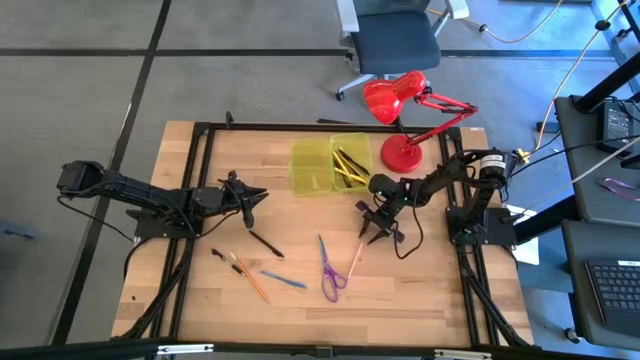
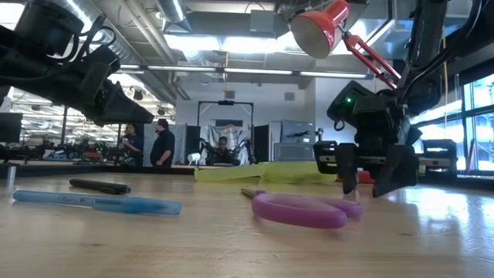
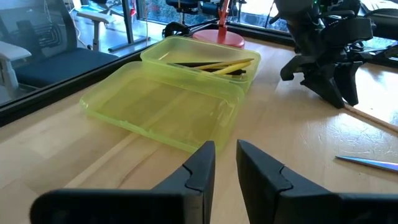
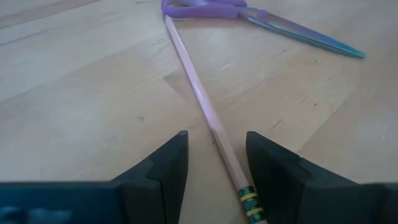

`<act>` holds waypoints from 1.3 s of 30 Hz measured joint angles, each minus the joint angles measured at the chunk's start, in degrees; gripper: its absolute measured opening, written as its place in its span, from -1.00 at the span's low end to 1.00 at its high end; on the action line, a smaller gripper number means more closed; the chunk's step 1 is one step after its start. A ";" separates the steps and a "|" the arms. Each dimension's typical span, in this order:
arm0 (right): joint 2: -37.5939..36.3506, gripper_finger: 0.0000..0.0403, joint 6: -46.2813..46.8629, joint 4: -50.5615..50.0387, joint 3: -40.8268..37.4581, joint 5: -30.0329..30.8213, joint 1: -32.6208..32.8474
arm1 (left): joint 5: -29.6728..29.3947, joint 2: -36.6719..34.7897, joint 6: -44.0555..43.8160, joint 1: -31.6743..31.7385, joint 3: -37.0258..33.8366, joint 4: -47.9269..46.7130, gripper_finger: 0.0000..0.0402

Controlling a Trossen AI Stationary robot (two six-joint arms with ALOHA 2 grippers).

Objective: Pick & place school supplies into a supply box
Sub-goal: Put the pink pencil into the yellow supply box

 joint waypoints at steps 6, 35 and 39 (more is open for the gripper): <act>0.00 -0.17 -0.05 0.09 -0.02 0.85 0.11 | 0.00 0.00 -0.02 0.00 0.00 0.00 -0.69; -0.23 -0.88 -0.03 -5.05 0.17 4.29 1.05 | 0.00 0.01 -0.02 -0.01 0.00 0.00 -0.69; -0.17 -0.86 5.79 -3.96 0.03 4.52 1.09 | 0.00 0.00 -0.02 -0.01 0.00 0.00 -0.70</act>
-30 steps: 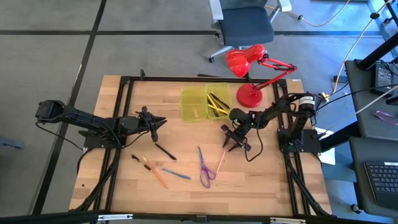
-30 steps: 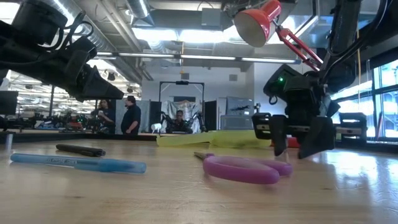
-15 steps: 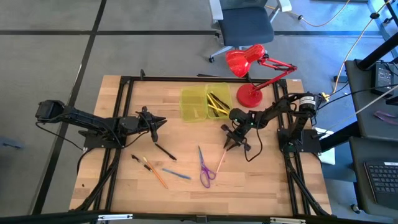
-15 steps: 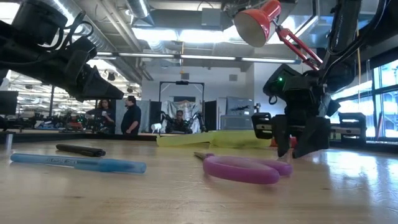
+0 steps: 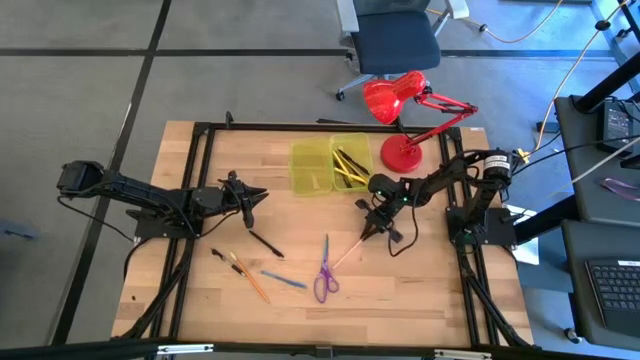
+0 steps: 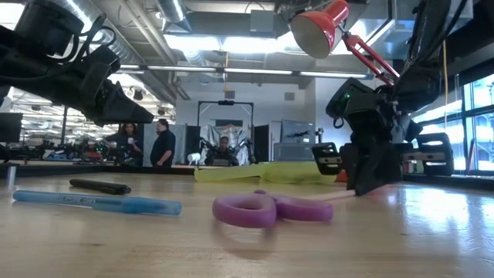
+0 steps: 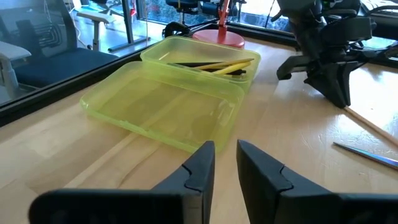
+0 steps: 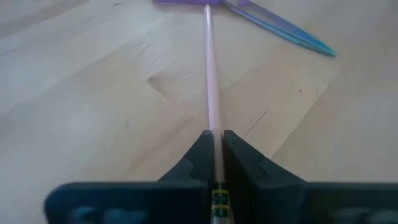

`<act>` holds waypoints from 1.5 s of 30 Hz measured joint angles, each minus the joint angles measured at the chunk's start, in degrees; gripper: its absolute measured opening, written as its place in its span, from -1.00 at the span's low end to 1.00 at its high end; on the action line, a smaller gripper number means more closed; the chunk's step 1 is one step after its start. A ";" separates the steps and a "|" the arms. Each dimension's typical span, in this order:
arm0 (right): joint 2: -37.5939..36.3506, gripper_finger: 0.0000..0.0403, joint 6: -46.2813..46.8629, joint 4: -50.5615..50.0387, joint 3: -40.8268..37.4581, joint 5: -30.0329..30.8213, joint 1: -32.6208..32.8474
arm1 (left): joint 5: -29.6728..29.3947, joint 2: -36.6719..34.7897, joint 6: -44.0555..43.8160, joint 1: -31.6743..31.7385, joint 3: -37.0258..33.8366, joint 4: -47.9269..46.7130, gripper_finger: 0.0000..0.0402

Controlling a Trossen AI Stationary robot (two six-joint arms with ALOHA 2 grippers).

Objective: Pick & place school supplies into a supply box
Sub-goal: Put the pink pencil into the yellow supply box, then put the top black pen into the yellow supply box

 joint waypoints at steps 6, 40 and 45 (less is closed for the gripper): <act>-1.20 -0.88 1.55 -0.25 -0.12 -0.04 0.07 | 0.00 0.00 0.00 0.01 0.00 0.00 -0.70; -34.44 -0.95 46.17 -13.89 -0.18 52.40 -5.14 | 1.27 0.02 -0.01 -0.02 0.01 0.02 -0.73; -31.43 -0.98 49.21 -13.75 -0.16 54.44 -5.72 | 1.15 0.01 -0.02 -0.02 0.00 0.02 -0.71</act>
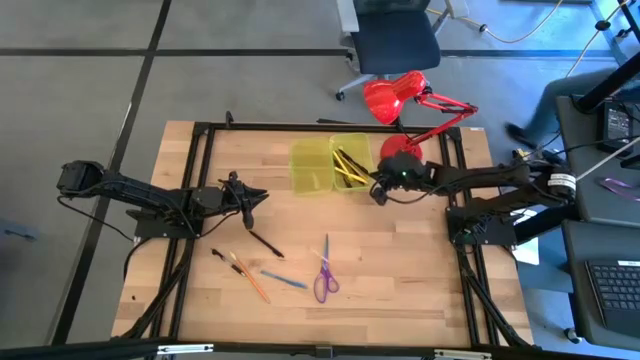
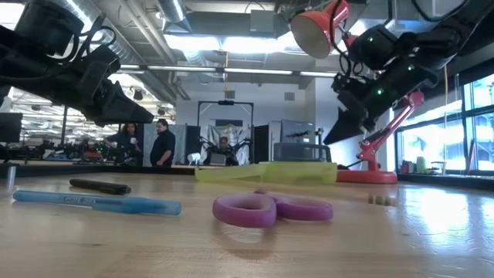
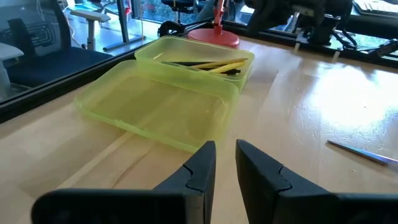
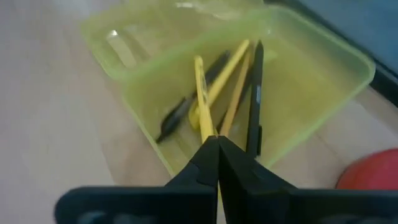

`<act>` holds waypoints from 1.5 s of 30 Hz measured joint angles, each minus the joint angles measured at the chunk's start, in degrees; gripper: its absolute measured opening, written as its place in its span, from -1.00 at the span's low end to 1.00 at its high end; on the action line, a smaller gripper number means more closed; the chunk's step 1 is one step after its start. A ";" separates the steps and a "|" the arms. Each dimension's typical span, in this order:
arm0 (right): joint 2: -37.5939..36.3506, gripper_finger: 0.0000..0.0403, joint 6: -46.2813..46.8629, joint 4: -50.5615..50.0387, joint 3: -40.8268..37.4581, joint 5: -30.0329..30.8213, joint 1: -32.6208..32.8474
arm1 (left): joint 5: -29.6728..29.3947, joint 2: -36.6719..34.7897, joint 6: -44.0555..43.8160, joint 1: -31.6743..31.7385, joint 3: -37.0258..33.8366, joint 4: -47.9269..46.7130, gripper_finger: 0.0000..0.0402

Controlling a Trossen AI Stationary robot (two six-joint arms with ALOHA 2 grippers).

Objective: Pick & place school supplies into a supply box
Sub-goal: Put the top black pen into the yellow supply box

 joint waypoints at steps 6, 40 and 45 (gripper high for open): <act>1.38 -0.84 -3.99 0.21 0.00 -8.71 0.41 | -0.04 0.01 0.02 0.00 0.00 0.00 -0.71; 1.40 -0.18 -18.91 10.78 0.02 -25.87 15.79 | -1.29 0.01 -1.67 0.00 0.00 0.48 -0.71; 1.40 0.06 -18.98 10.69 0.02 -25.14 15.95 | -1.70 0.01 -2.97 0.00 0.00 0.46 -0.63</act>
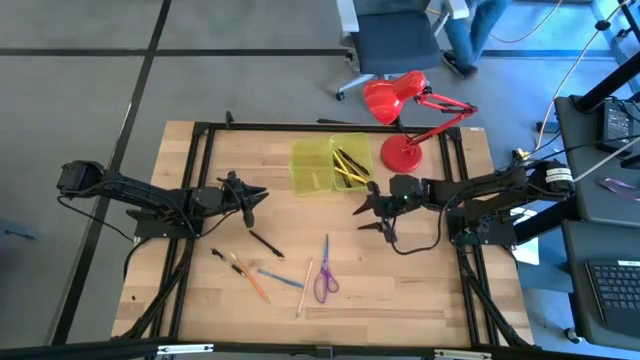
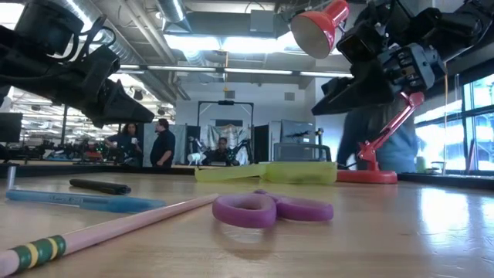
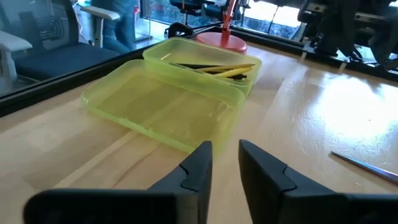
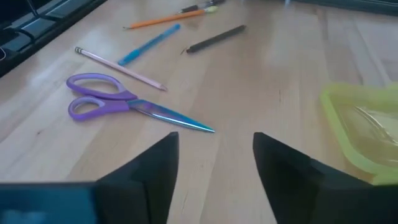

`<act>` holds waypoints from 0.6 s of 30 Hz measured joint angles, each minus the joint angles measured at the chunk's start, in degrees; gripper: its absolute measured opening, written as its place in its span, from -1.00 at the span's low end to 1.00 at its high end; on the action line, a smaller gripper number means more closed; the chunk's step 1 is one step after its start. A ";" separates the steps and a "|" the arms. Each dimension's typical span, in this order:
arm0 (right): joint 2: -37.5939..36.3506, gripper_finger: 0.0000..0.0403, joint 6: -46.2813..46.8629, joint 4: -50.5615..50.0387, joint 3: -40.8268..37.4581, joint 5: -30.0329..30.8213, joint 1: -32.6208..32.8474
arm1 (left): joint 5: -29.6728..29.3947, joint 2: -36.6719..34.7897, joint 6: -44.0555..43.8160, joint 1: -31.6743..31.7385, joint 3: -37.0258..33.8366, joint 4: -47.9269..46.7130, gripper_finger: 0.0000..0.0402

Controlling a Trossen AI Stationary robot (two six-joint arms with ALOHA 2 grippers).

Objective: Pick & place school supplies into a supply box
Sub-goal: Put the top black pen into the yellow supply box

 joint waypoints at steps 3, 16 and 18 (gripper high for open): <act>0.00 0.13 -0.01 -0.02 0.00 0.00 0.00 | 0.00 -0.01 0.00 0.02 0.00 -0.01 -0.48; 0.00 0.15 -0.10 -1.27 -0.96 0.00 -0.02 | -0.28 0.00 -2.23 0.03 0.10 1.83 0.10; 0.00 0.15 -0.28 -1.30 -1.39 0.02 -0.02 | 3.37 0.00 -1.53 0.13 1.40 2.21 0.11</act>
